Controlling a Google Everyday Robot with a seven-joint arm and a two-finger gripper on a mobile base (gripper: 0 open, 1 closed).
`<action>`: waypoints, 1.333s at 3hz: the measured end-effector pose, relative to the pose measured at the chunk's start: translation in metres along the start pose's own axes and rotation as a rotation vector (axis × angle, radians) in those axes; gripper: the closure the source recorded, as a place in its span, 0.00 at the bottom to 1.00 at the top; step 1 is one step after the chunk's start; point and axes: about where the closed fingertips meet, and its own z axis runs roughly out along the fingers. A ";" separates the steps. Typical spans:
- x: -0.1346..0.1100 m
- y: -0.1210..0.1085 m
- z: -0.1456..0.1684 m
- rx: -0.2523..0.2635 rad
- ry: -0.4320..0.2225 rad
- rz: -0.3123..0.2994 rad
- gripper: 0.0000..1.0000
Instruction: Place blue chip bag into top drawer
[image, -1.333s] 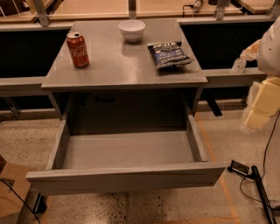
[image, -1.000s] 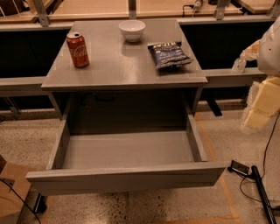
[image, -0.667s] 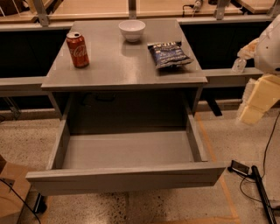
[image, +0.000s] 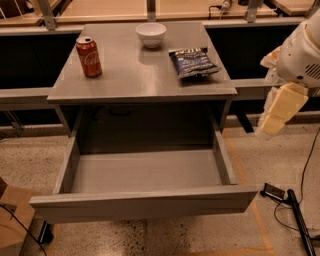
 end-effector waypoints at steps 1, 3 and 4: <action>-0.005 -0.009 0.017 0.014 -0.063 0.040 0.00; -0.058 -0.132 0.084 0.137 -0.422 0.100 0.00; -0.057 -0.152 0.098 0.146 -0.453 0.124 0.00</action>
Offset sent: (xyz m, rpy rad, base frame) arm 0.1786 0.0348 -0.0290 0.4375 -0.2671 -0.0458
